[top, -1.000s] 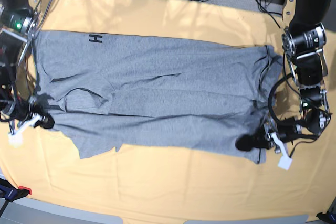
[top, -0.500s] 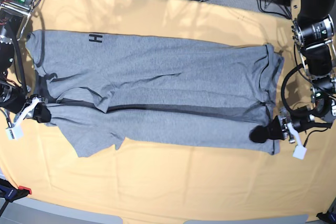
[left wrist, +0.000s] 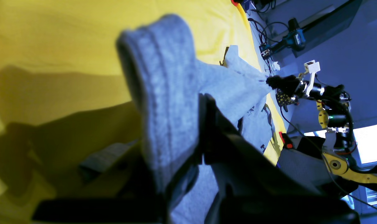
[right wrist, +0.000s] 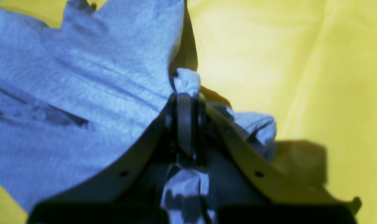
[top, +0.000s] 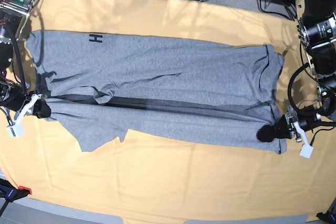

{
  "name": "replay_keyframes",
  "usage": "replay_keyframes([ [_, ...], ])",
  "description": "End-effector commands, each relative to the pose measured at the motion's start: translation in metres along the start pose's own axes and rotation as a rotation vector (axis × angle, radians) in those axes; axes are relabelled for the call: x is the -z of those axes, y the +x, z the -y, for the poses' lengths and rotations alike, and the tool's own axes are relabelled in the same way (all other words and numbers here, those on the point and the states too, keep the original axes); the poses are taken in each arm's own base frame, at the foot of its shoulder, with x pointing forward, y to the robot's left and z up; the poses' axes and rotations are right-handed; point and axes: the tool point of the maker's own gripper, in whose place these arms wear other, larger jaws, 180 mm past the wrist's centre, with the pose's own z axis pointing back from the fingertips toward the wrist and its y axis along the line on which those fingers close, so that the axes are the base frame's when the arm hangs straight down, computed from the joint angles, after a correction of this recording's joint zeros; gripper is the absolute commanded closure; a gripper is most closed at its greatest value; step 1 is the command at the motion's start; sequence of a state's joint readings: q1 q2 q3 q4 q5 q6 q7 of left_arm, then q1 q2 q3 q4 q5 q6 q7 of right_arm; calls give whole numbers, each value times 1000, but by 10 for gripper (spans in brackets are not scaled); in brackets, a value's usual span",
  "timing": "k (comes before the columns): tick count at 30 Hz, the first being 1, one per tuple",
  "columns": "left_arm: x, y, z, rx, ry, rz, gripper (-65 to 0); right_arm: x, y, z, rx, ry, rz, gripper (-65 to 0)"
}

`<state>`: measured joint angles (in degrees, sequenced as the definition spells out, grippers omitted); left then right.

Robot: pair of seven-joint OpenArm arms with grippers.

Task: Layout the t-shirt on the table in an organized manner, then fold the t-shirt properly
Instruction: 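Lift the hem with both grippers and fold it toward the collar, then release the right gripper and move it to the sleeve flap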

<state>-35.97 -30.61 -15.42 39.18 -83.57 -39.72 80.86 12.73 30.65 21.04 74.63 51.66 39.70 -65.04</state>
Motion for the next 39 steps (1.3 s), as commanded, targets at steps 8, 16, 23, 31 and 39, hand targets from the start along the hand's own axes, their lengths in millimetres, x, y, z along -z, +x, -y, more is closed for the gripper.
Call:
replay_keyframes([
  [8, -3, 12, 6, 19, 0, 10, 0, -22, 16, 12, -42, -23, -9, 0],
  [16, 3, -46, -14, -36, 56, -169, 0, -23, 9, 11, -39, -16, -44, 0],
  [23, -37, -36, -29, -11, 146, -169, 0, -23, 7, 15, -46, -36, -57, 0],
  [31, -40, -40, -32, -63, 166, -171, 0, -24, 7, 16, -47, -40, -62, 0],
  [39, -40, -73, -40, -77, 162, -215, 0, -28, 5, 20, -53, -54, -77, 0],
])
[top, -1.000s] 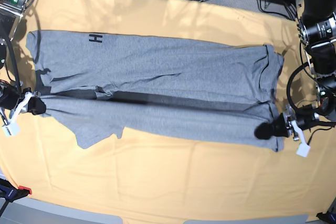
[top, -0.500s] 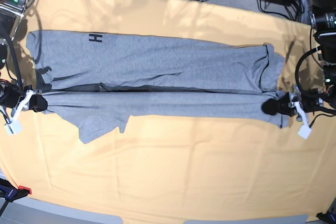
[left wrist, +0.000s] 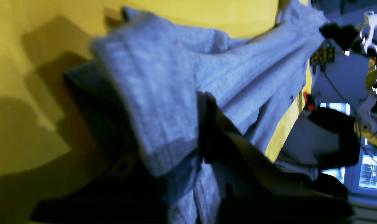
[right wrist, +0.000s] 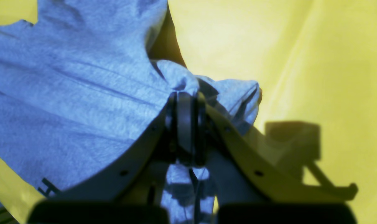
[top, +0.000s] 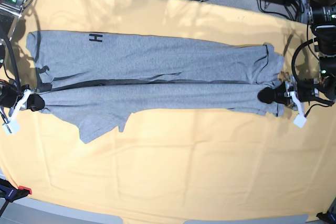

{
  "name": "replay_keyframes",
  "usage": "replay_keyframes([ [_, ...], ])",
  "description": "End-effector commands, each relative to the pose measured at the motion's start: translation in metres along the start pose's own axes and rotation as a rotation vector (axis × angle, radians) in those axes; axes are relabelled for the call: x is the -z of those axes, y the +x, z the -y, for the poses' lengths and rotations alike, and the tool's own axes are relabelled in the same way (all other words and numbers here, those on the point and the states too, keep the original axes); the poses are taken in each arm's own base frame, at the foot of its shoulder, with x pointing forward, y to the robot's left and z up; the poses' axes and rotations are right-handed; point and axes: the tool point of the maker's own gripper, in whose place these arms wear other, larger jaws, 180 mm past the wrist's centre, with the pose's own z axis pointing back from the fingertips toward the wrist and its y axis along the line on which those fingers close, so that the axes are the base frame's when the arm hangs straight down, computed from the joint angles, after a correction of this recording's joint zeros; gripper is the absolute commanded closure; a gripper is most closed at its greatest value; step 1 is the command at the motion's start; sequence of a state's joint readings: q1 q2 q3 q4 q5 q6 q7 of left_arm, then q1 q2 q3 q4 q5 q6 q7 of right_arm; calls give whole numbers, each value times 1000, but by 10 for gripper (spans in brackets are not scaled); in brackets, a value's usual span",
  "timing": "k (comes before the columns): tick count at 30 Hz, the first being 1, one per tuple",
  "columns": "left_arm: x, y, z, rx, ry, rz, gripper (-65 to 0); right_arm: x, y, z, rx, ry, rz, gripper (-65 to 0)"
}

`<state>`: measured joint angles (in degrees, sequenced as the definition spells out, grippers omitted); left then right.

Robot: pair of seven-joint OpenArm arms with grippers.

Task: Layout the t-shirt on the table in an organized manner, then fold the t-shirt properly
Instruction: 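Release the right gripper and move it to the sleeve flap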

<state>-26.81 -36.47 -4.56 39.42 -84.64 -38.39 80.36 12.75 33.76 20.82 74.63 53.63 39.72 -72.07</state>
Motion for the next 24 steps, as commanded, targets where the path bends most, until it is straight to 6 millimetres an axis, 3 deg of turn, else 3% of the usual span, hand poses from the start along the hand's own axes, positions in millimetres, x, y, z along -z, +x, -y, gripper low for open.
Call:
replay_keyframes([
  [1, -14, 15, 2, 41, 16, 32, 0, -14, 17, 9, -34, -34, 35, 0],
  [3, -14, 12, 1, 37, 16, 28, 0, -14, 17, 9, -34, -34, 35, -5],
  [4, -14, 12, 0, 34, 17, 28, 0, -14, 18, 9, -34, -35, 35, -69],
  [5, -14, 11, 0, 31, 18, 27, -54, -15, 18, 10, -35, -37, 34, -150],
  [7, -13, 11, 0, 31, 17, 27, -249, -18, 20, 13, -39, -45, 37, -317],
  [8, -14, 11, 0, 31, 18, 27, -343, -21, 23, 15, -44, -51, 42, -365],
  [10, -13, 11, 0, 31, 17, 27, -468, -32, 34, 21, -57, -67, 55, -377],
  [11, -13, 11, 0, 31, 17, 27, -492, -37, 43, 21, -62, -60, 76, -377],
  [14, -13, 11, 0, 31, 18, 27, -493, -52, 74, 8, -65, 23, 182, -377],
  [17, -13, 11, 0, 31, 17, 27, -493, -52, 95, -10, -58, 105, 271, -377],
  [24, -13, 11, 0, 31, 17, 27, -493, -2, 91, -40, -15, 144, 284, -377],
])
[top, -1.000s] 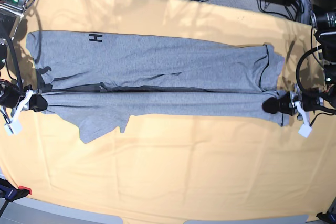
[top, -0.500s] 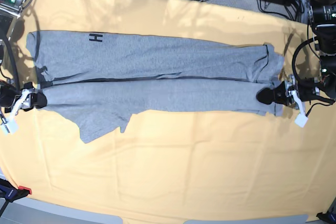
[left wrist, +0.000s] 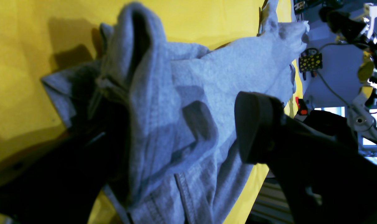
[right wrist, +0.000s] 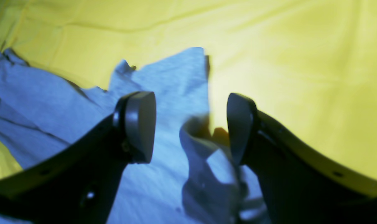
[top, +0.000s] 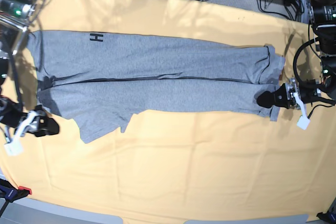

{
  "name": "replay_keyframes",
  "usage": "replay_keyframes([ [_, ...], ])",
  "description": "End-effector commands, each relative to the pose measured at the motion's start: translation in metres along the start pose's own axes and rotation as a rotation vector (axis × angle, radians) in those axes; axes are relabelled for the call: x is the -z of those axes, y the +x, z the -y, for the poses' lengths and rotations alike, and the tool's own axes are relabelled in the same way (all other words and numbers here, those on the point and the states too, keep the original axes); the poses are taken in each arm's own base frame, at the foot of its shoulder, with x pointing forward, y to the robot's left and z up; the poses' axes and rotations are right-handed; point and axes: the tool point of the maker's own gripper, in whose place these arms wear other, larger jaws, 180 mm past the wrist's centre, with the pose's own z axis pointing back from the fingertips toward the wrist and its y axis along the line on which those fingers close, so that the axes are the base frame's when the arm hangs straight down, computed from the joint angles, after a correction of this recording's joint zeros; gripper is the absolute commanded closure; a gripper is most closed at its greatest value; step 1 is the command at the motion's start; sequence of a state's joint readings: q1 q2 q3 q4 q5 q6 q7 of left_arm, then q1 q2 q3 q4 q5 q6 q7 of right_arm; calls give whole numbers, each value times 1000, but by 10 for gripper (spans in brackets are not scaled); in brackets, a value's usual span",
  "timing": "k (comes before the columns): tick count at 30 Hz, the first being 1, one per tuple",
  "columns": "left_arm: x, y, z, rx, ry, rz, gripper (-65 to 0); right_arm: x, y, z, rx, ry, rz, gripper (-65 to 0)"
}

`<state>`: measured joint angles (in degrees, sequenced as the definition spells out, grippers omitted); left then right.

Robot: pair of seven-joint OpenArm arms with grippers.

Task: Layout the t-shirt on the table in an organized manner, then fold the t-shirt properly
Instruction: 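Release the right gripper and move it to the sleeve flap, then grasp the sleeve flap with the right gripper and tuck it along the fold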

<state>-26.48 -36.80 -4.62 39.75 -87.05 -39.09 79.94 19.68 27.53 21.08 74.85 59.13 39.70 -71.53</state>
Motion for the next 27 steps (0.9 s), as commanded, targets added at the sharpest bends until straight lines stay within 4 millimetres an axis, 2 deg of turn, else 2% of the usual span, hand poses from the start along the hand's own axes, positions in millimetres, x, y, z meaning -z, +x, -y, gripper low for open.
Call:
replay_keyframes([
  [1, -11, 6, -5, 23, 43, -8, -493, -2, 22, -3, -25, 4, 68, -377],
  [4, -11, 6, -5, 22, 43, -8, -493, 17, 21, -18, 9, 46, 106, -377],
  [7, -11, 6, -5, 23, 44, -8, -493, 36, 15, -23, 39, 44, 117, -377],
  [10, -11, 6, -5, 23, 44, -8, -493, 55, -1, -18, 70, 9, 96, -377],
  [12, -11, 6, -5, 22, 43, -8, -493, 64, -16, -4, 86, -68, 63, -377],
  [15, -11, 6, -5, 23, 44, -8, -493, 68, -30, 15, 136, -164, 34, -377],
  [23, -11, 6, -5, 23, 43, -8, -493, 76, -28, -10, 172, -31, 57, -377],
  [27, -11, 6, -4, 23, 43, -8, -492, 86, -41, -5, 214, -69, 34, -377],
])
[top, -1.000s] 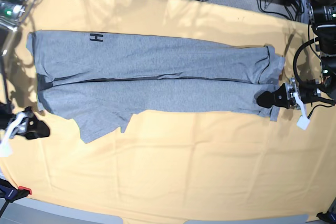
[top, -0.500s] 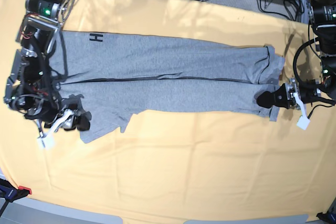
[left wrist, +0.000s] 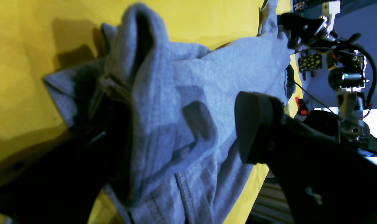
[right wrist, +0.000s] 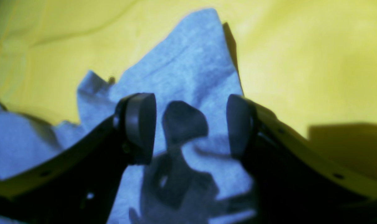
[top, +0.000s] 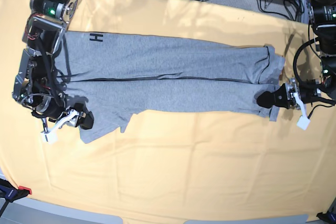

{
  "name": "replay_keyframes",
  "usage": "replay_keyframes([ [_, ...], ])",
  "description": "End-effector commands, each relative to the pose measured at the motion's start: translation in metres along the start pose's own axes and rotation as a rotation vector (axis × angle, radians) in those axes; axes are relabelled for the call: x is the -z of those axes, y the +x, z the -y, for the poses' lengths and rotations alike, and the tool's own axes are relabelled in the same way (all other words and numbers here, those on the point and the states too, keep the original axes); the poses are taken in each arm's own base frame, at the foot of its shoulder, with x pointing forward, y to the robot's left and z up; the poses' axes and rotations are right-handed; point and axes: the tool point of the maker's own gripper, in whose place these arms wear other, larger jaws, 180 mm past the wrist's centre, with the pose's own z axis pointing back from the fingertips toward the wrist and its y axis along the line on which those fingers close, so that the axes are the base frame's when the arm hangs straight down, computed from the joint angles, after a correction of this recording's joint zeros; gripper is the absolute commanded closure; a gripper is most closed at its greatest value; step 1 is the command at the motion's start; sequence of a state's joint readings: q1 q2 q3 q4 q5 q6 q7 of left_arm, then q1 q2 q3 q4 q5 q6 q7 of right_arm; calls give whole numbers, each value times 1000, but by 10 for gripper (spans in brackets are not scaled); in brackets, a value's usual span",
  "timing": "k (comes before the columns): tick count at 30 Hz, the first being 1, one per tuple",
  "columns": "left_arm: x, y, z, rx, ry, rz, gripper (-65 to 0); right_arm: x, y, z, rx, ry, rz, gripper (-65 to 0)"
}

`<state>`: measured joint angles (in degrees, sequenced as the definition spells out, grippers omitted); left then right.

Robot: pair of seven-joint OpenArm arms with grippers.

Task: Layout the t-shirt on the table in an organized manner, then fold the t-shirt properly
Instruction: 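Grasp the sleeve flap with the right gripper and tuck it along the fold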

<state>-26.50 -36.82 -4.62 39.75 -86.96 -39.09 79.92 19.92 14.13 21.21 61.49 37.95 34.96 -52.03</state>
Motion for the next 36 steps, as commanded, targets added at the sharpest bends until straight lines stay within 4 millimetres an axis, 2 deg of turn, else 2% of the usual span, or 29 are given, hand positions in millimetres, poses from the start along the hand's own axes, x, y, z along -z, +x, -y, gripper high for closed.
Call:
replay_keyframes([
  [1, -11, 6, -4, 22, 42, -7, -493, -3, 13, 6, -12, -26, 20, -377],
  [4, -11, 6, -4, 22, 42, -7, -493, 2, 5, 6, 11, -23, 5, -377],
  [9, -11, 6, -4, 22, 42, -7, -493, 3, 4, -36, 28, 194, 9, -377],
  [12, -11, 6, -4, 22, 42, -7, -493, 3, 10, -41, 38, 217, 25, -351],
  [14, -11, 6, -4, 22, 42, -7, -493, 3, 17, -41, 29, 215, 37, -260],
  [17, -11, 6, -4, 22, 42, -7, -492, 2, 33, -45, 11, 221, 61, -28],
  [18, -11, 6, -4, 23, 42, -7, -493, 2, 38, -47, 2, 223, 67, 0],
  [24, -11, 6, -4, 23, 42, -7, -493, -11, 62, -64, -75, 256, 77, 0],
  [28, -11, 6, -4, 22, 42, -7, -493, -29, 66, -83, -133, 302, 97, 0],
  [30, -11, 6, -4, 23, 42, -7, -493, -40, 60, -92, -167, 322, 93, 0],
  [36, -11, 6, -4, 23, 42, -7, -493, -77, 21, -111, -289, 328, 60, 0],
])
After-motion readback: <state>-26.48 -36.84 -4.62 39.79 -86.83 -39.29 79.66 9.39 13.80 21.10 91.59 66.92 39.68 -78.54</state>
